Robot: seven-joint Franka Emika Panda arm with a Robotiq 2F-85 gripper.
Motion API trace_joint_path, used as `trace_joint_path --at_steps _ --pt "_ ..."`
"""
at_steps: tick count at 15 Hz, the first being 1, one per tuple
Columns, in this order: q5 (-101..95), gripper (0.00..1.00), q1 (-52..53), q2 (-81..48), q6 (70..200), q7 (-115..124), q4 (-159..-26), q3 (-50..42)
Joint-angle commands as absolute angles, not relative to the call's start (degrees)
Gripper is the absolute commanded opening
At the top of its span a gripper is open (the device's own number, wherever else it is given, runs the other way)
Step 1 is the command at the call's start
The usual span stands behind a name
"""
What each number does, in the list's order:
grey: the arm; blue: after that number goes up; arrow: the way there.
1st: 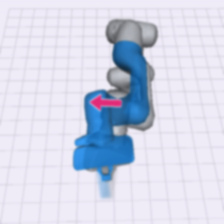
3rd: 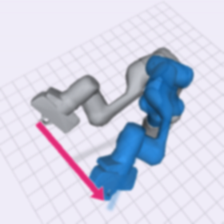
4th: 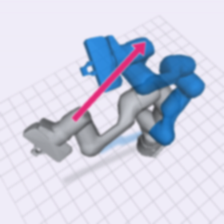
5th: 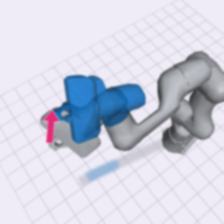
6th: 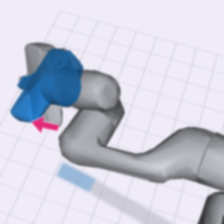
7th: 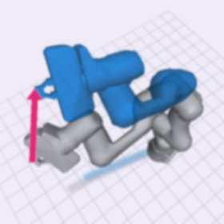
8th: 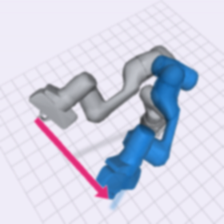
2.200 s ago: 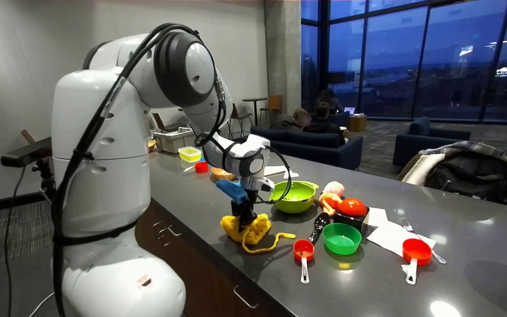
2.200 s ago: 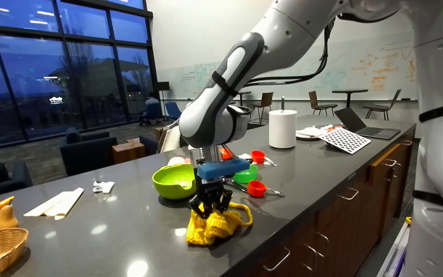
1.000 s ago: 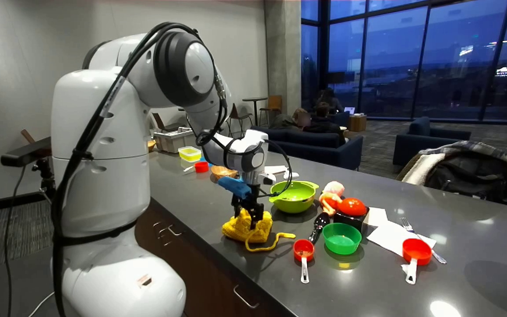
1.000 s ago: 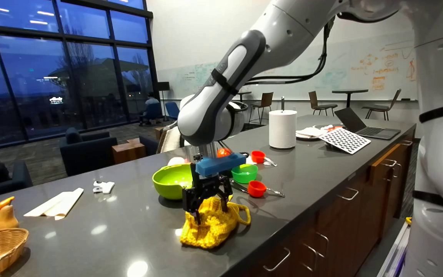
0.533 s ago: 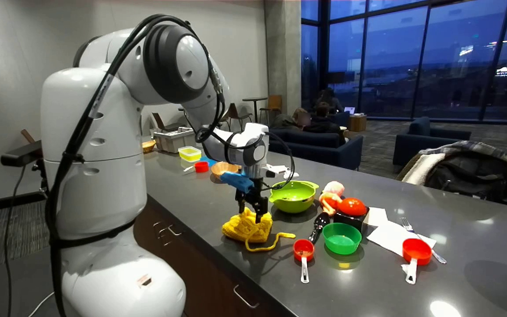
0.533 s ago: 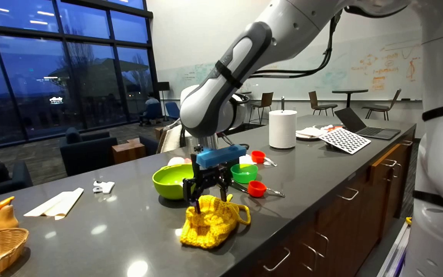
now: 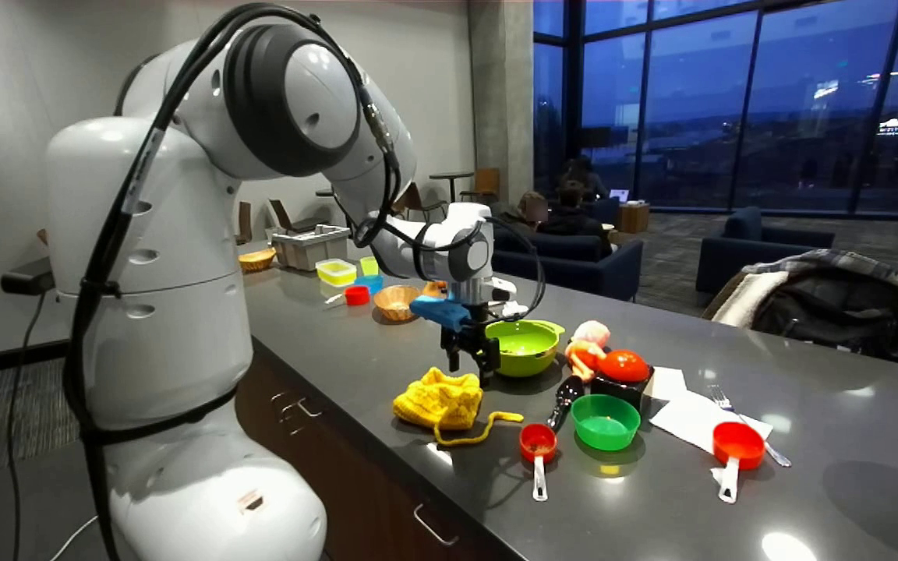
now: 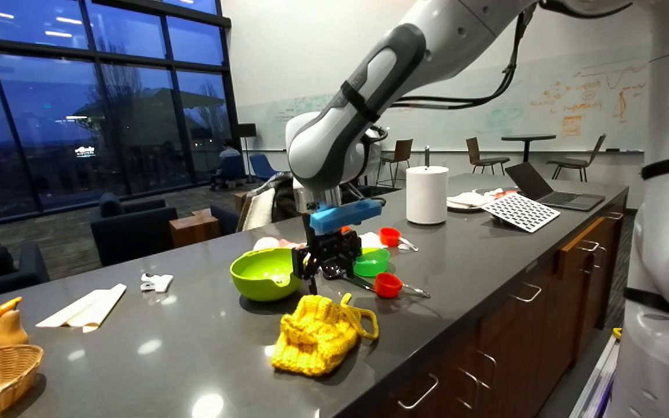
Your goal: Use the cloth to wipe the surface of the counter
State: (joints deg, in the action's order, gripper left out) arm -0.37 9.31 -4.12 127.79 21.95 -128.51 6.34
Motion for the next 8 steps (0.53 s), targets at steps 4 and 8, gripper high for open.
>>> trace_joint_path --at_steps 4,8 --pt "-2.65 1.00 6.43 2.67 123.02 23.92 -128.30 4.87" --pt "-1.81 1.00 5.03 4.89 118.95 21.81 -126.50 4.66"
